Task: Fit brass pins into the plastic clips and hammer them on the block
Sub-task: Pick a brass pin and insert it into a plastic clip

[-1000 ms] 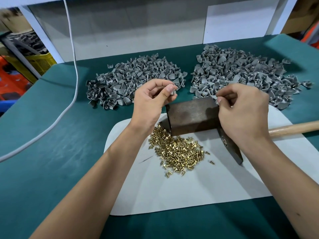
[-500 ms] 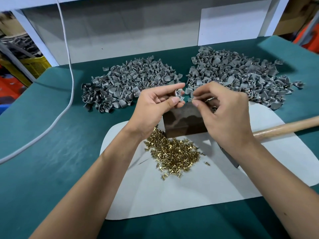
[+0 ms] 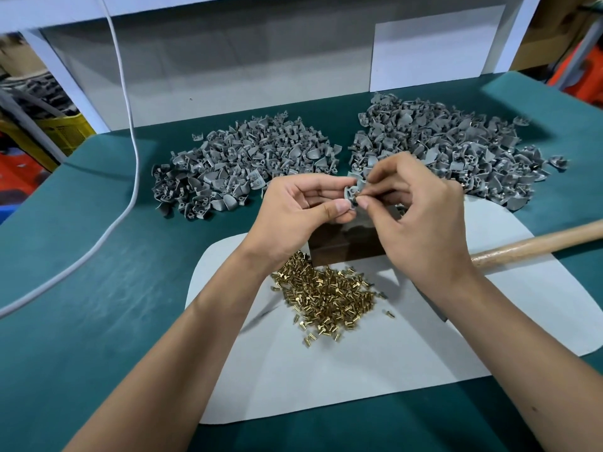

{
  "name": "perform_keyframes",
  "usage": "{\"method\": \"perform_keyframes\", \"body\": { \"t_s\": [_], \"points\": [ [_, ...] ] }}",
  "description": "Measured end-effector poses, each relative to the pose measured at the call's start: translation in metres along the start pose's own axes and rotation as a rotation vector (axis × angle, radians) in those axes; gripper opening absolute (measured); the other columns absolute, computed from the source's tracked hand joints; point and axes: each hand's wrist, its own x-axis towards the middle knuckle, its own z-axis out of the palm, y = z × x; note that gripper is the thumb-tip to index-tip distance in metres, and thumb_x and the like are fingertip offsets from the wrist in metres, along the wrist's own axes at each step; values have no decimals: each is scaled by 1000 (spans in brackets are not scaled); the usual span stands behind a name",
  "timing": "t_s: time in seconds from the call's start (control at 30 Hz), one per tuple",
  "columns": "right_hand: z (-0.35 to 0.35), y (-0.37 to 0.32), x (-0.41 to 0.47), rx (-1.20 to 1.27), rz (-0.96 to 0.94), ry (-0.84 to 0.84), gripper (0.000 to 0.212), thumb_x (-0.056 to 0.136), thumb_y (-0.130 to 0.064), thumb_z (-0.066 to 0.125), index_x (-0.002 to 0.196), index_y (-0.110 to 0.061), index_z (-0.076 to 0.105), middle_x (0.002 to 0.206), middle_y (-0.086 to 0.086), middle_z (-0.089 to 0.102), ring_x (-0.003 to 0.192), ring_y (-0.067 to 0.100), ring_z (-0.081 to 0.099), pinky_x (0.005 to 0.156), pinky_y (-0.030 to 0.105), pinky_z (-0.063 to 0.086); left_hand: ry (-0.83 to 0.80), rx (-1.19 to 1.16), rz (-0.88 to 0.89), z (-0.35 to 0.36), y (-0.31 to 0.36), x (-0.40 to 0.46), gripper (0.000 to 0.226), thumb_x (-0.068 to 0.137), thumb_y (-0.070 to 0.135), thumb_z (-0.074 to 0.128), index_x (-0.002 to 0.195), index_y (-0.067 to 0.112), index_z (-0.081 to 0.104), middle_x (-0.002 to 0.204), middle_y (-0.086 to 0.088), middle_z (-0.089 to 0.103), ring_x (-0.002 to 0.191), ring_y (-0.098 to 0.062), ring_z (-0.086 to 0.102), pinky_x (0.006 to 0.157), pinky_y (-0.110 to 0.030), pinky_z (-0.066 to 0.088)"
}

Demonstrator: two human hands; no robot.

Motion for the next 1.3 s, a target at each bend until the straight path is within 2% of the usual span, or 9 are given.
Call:
{"method": "perform_keyframes", "body": {
  "t_s": [0.2,0.33,0.53,0.67,0.77,0.87,1.0,1.3],
  "points": [
    [4,-4,-2,-48,-17,22,22,83,-1,79,96,-10,62,84,-2,68,79,9,69,70,32,60,49,-22,2,5,0,-1,34,81,-19,69,110,0,71,82,-10,76,73,-17,73,70,-23,60],
    [5,-5,-5,-80,-32,43,17,84,1,75,92,-8,62,83,0,67,74,15,65,66,37,58,93,-33,-9,10,-2,-1,32,81,-19,70,111,-9,70,87,-21,72,75,-18,72,70,-23,60],
    [4,-5,-7,-116,-59,49,16,83,6,70,85,-8,64,78,1,65,71,17,62,63,37,54,92,-50,-40,12,-2,-1,28,82,-18,70,108,-8,70,85,-15,73,75,-16,72,70,-23,60],
    [1,-2,-5,-81,-58,9,12,86,3,73,89,-7,67,81,1,68,74,14,66,68,34,57,79,-75,-71,9,-1,-1,25,82,-16,70,104,-4,71,84,-12,75,79,-18,74,72,-25,61],
    [-4,2,0,-57,-81,-37,13,88,-2,76,97,-6,69,89,1,72,83,9,70,77,28,59,80,-105,-88,7,0,0,24,83,-15,69,106,-6,70,88,-16,76,81,-22,75,74,-26,62],
    [-7,3,1,-93,-111,-45,15,87,-4,77,101,-7,73,92,1,74,86,9,70,80,25,59,76,-132,-98,7,0,0,24,82,-12,71,105,-6,71,90,-17,76,83,-24,76,76,-27,62],
    [-9,4,3,-173,-181,-48,7,90,-6,75,96,-5,77,91,5,74,84,17,68,80,28,56,64,-159,-113,6,2,0,28,74,-1,76,102,-1,75,89,-17,77,84,-25,76,77,-28,62],
    [-6,5,0,-201,-194,-81,5,90,0,71,93,-2,75,89,6,73,83,20,66,80,33,55,53,-153,-163,4,4,0,37,72,2,77,108,-4,71,88,-17,77,77,-22,76,73,-25,61]
  ]
}}
